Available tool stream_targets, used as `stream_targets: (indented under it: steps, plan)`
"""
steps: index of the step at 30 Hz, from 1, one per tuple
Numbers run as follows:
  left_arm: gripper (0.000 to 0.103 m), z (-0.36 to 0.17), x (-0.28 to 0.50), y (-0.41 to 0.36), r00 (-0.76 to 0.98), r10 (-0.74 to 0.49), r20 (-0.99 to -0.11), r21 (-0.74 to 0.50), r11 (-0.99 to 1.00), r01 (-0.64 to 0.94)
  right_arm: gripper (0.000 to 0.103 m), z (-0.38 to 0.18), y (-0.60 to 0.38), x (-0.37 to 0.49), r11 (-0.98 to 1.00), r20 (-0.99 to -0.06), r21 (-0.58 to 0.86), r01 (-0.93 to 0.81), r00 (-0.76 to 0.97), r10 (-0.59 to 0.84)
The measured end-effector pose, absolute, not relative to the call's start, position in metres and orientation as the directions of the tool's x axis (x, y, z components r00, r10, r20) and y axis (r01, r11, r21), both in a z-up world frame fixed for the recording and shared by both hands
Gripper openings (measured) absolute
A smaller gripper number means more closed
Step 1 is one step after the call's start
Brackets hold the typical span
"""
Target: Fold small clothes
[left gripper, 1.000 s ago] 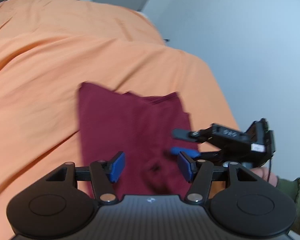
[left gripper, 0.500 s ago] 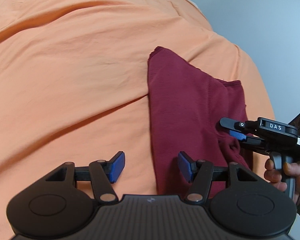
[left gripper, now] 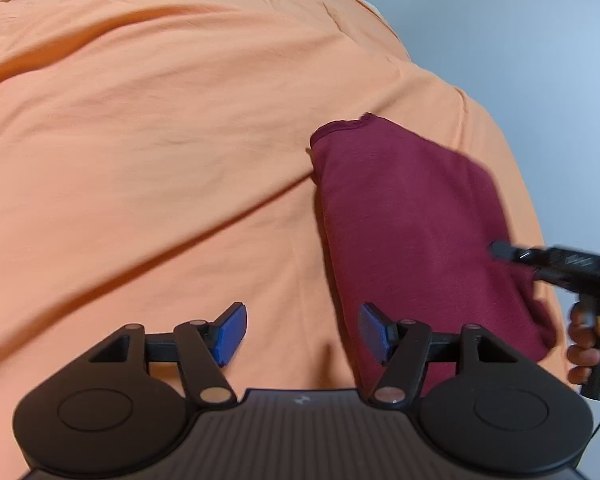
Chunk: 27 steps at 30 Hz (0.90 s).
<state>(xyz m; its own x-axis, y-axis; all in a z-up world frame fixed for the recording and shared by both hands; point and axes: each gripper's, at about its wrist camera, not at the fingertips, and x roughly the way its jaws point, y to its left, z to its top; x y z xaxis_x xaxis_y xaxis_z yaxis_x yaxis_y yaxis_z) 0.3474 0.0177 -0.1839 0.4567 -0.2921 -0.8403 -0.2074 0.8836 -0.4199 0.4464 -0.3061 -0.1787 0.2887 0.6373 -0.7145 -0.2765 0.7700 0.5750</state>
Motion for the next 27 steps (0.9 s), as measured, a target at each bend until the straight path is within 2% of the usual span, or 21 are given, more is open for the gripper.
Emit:
stream_targets:
  steps: [2, 4, 7, 13, 15, 16, 17, 19, 22, 23, 25, 27]
  plan:
    - [0.067, -0.186, 0.350, 0.010, 0.446, -0.299, -0.844, -0.416, 0.889, -0.192, 0.014, -0.199, -0.313, 0.451, 0.827, -0.791, 0.511, -0.233, 0.249, 0.559]
    - [0.067, -0.184, 0.351, 0.004, 0.443, -0.303, -0.844, -0.412, 0.895, -0.172, 0.017, -0.208, -0.318, 0.450, 0.822, -0.792, 0.536, -0.193, 0.223, 0.568]
    - [0.069, -0.185, 0.351, -0.001, 0.444, -0.315, -0.839, -0.422, 0.891, -0.166, 0.038, -0.194, -0.326, 0.439, 0.801, -0.756, 0.575, -0.167, 0.268, 0.598]
    - [0.069, -0.188, 0.357, -0.009, 0.439, -0.323, -0.838, -0.429, 0.888, -0.165, 0.039, -0.164, -0.325, 0.398, 0.764, -0.725, 0.581, -0.279, 0.250, 0.642]
    - [0.069, -0.189, 0.358, -0.011, 0.433, -0.324, -0.841, -0.425, 0.891, -0.160, 0.034, -0.167, -0.320, 0.387, 0.763, -0.739, 0.570, -0.304, 0.216, 0.638]
    - [0.069, -0.190, 0.359, -0.012, 0.429, -0.323, -0.843, -0.423, 0.892, -0.160, 0.012, -0.171, -0.316, 0.383, 0.764, -0.751, 0.561, -0.318, 0.192, 0.631]
    - [0.069, -0.190, 0.359, -0.013, 0.427, -0.323, -0.845, -0.422, 0.892, -0.160, 0.005, -0.175, -0.314, 0.380, 0.770, -0.765, 0.545, -0.331, 0.180, 0.619]
    - [0.069, -0.188, 0.360, -0.013, 0.429, -0.321, -0.844, -0.420, 0.894, -0.156, 0.005, -0.178, -0.330, 0.370, 0.758, -0.738, 0.595, -0.266, 0.192, 0.647]
    - [0.071, -0.189, 0.360, -0.016, 0.424, -0.307, -0.852, -0.398, 0.906, -0.144, 0.005, -0.194, -0.374, 0.359, 0.642, -0.620, 0.767, 0.017, 0.274, 0.735]
    - [0.072, -0.190, 0.360, -0.018, 0.417, -0.296, -0.859, -0.383, 0.913, -0.140, 0.005, -0.202, -0.382, 0.355, 0.655, -0.645, 0.752, 0.070, 0.277, 0.712]
    - [0.072, -0.192, 0.361, -0.020, 0.404, -0.294, -0.866, -0.375, 0.917, -0.137, 0.005, -0.217, -0.382, 0.348, 0.728, -0.721, 0.683, 0.069, 0.227, 0.655]
    - [0.072, -0.193, 0.361, -0.022, 0.399, -0.290, -0.870, -0.369, 0.919, -0.138, 0.005, -0.224, -0.379, 0.345, 0.753, -0.747, 0.655, 0.065, 0.202, 0.633]
